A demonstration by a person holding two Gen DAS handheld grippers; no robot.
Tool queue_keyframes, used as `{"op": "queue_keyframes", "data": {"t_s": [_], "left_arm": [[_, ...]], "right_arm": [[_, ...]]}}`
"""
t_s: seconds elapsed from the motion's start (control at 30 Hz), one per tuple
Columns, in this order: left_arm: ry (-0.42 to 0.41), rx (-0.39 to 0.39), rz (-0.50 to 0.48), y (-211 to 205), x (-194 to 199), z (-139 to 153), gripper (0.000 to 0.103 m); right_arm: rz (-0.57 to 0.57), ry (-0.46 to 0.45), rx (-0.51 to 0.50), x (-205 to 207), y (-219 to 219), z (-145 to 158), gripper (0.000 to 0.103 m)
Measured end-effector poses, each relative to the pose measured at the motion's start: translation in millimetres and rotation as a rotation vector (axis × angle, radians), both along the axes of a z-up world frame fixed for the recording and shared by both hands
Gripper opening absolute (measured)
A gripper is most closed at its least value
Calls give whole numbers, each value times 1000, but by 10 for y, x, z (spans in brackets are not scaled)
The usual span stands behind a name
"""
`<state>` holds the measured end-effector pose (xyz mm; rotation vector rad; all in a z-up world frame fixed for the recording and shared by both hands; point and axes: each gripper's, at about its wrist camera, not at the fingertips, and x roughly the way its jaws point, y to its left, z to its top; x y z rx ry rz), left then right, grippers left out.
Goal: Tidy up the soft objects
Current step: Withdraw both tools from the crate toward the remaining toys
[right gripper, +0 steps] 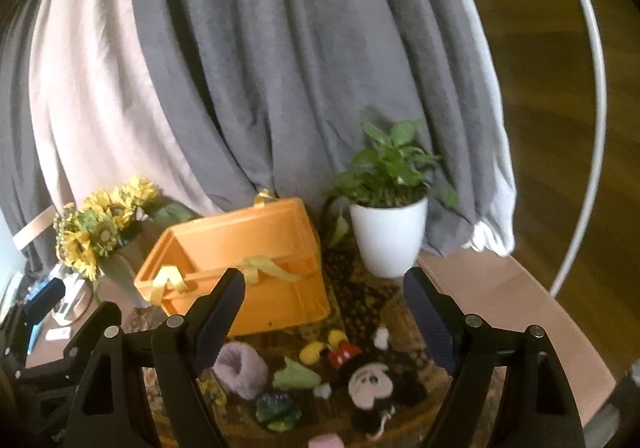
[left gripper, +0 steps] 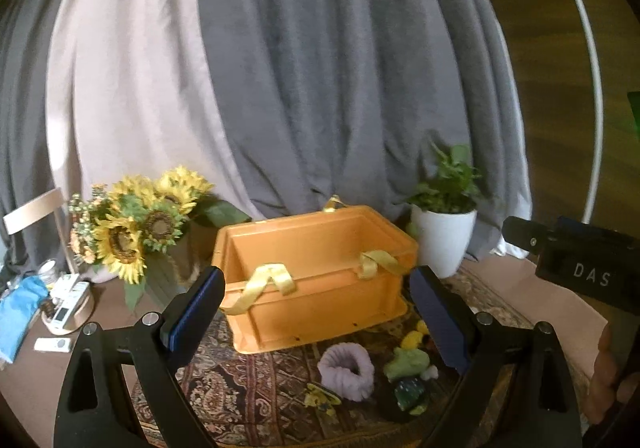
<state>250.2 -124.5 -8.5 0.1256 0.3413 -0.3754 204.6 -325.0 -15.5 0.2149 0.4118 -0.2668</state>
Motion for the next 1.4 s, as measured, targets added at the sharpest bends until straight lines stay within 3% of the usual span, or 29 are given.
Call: {"op": "queue_keyframes", "data": {"t_s": [0.27, 0.87, 1.4], "left_arm": [[-14, 42, -122, 86, -111, -129, 95], [106, 89, -405, 121, -78, -590, 93], [137, 267, -624, -208, 111, -1161, 85]], "right_arm": [[-105, 37, -24, -308, 241, -207, 82], [-252, 222, 84, -542, 550, -870, 82], [-261, 386, 149, -390, 507, -1521, 80]]}}
